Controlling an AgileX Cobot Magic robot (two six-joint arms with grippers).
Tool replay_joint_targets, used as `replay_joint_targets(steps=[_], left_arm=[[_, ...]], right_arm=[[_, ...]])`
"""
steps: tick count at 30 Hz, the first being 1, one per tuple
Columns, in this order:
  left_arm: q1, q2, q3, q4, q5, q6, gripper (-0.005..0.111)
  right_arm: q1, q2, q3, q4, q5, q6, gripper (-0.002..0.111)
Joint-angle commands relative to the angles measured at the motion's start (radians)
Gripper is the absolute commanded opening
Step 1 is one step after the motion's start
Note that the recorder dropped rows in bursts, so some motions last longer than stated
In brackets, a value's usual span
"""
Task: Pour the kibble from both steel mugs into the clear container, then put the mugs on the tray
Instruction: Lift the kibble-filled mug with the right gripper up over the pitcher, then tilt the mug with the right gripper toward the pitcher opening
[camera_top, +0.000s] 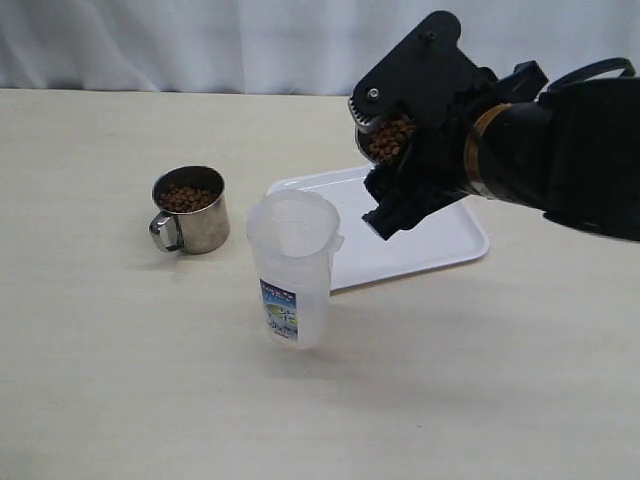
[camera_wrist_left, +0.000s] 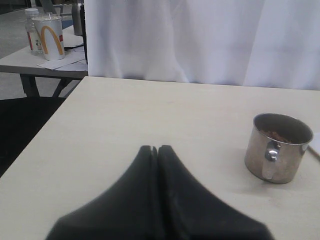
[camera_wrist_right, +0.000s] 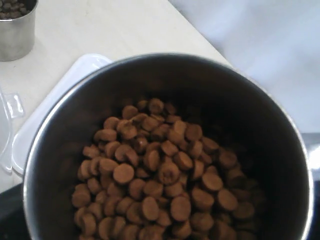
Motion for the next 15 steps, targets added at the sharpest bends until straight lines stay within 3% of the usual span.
replay_joint_targets(steps=[1, 7, 15], left_arm=[[-0.008, 0.0, 0.003, -0.002, 0.0, -0.003, 0.0], [-0.008, 0.0, 0.003, -0.002, -0.007, -0.003, 0.0], [-0.008, 0.0, 0.003, -0.002, -0.007, -0.003, 0.0]], right_arm=[[0.004, 0.022, -0.012, -0.02, 0.002, -0.007, 0.004], [0.063, 0.054, -0.04, -0.052, 0.072, -0.002, 0.004], [0.063, 0.065, -0.059, -0.042, 0.08, -0.035, 0.004]])
